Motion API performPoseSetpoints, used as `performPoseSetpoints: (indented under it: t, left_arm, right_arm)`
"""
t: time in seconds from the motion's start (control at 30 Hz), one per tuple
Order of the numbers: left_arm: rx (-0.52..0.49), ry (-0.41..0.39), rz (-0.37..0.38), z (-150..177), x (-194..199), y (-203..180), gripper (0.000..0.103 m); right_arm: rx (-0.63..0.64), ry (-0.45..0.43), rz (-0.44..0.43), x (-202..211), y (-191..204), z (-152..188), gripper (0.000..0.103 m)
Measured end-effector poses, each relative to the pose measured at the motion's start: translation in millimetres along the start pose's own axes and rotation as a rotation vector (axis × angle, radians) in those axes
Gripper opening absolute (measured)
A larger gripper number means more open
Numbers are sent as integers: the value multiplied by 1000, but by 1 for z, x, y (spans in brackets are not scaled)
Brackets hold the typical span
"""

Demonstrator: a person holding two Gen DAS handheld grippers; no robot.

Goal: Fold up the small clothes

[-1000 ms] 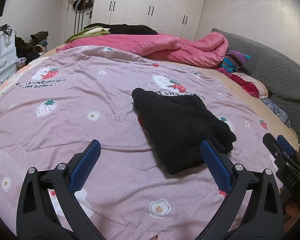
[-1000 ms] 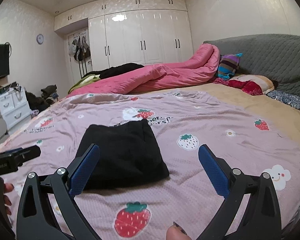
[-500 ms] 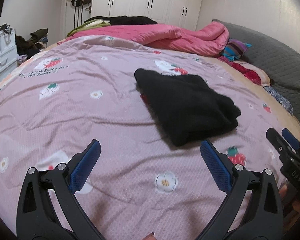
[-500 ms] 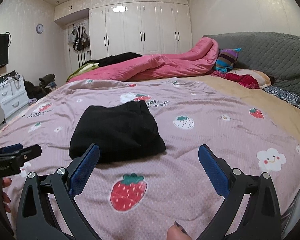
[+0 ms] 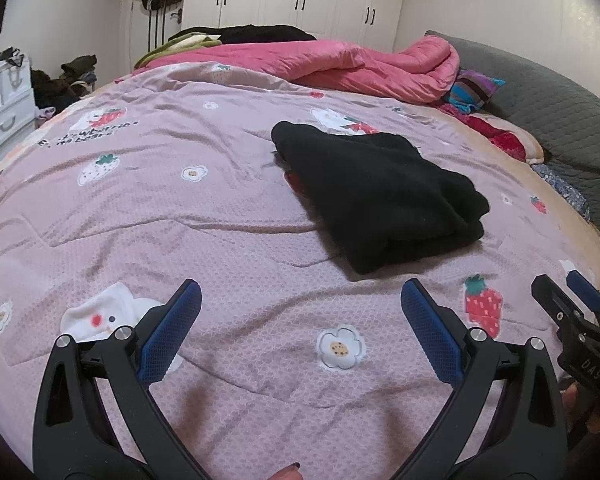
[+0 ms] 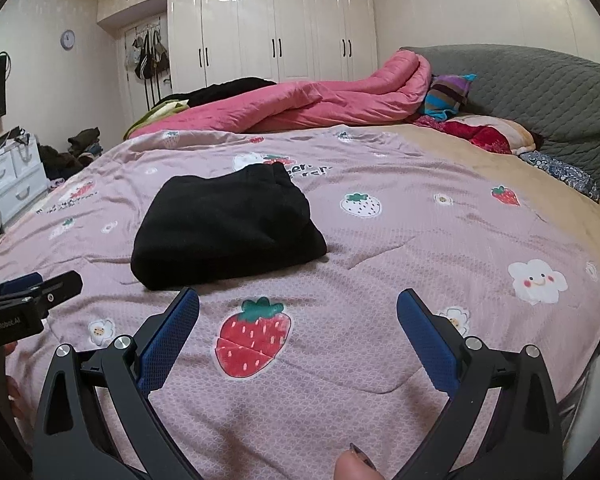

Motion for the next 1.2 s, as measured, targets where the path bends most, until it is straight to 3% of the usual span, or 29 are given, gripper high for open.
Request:
performPoseSetpoints:
  t: [1.2]
  left_arm:
    - [-11,16,-42,0,-1,8,94]
  right_arm:
    - [-8,13,10,-5,-6,1,99]
Point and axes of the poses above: each gripper's, at about its wrist camera, not at the fingertips, and x roughly against the way its jaws point, y to its left, z to its underside, the point moved 5 cm from there along -x, roughly the way its jaws point, and after that the axes turned 9 degrees about -z, right-handed, at the moved point
